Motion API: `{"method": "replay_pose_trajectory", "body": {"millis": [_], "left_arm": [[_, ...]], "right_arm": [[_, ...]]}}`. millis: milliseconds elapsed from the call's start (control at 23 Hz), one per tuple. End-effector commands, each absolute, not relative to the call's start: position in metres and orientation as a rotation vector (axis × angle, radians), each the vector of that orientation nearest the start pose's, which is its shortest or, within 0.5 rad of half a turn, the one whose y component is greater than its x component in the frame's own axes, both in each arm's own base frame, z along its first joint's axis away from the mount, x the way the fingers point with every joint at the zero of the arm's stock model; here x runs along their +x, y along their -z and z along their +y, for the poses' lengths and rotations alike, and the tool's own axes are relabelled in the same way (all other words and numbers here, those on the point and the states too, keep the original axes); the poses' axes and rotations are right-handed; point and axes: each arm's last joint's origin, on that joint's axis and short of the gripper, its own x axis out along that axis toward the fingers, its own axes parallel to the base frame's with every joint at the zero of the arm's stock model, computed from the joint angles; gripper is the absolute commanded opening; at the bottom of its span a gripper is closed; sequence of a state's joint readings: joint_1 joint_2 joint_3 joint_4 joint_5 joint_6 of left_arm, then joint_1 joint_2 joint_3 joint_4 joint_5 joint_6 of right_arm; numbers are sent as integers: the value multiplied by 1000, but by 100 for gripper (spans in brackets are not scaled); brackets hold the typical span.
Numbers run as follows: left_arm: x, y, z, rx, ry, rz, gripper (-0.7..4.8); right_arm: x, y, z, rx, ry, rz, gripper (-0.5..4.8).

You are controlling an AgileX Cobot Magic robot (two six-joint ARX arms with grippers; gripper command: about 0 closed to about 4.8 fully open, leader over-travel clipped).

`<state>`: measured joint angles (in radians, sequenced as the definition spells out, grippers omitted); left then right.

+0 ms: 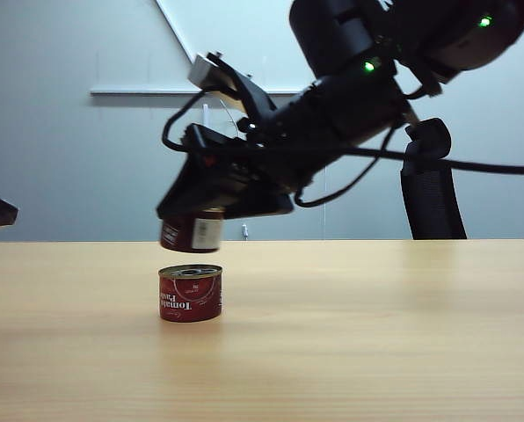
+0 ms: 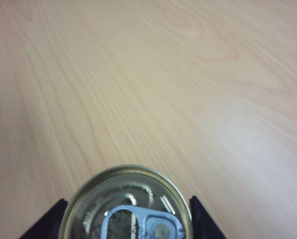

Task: Stack a can of tomatoes on the right onto the can of tomatoes on the left.

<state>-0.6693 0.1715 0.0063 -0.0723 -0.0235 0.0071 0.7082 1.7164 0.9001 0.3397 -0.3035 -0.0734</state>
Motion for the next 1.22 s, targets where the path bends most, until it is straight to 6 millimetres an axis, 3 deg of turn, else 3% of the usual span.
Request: {"method": "replay_pose_trajectory", "body": {"millis": [44,566,653,827,914,957,1218], "left_arm": [[83,-146,-65,86,645,217,-4],[83,-146,-65,86,644,217,-4],[83,-146,-65,86,644,217,-4],[83,-146,-65,86,644,217,-4],[83,-146,-65,86,644,217,-4],[83,-146,-65,86,644,217,-4],[83,-146,-65,86,643,217,-4]], "right_arm": [[263,-185,242,-179,-1026,445,53],[259,-180,242,-251,-1002,478,55],[260,-179,242,-253,-998,478,158],[260,-179,242,-257,-984,477,196],[260,-181,242,-253,-980,462,417],[261,-181,243,-250,-980,453,479],[262,-198,244,-191,-975,357,479]]}}
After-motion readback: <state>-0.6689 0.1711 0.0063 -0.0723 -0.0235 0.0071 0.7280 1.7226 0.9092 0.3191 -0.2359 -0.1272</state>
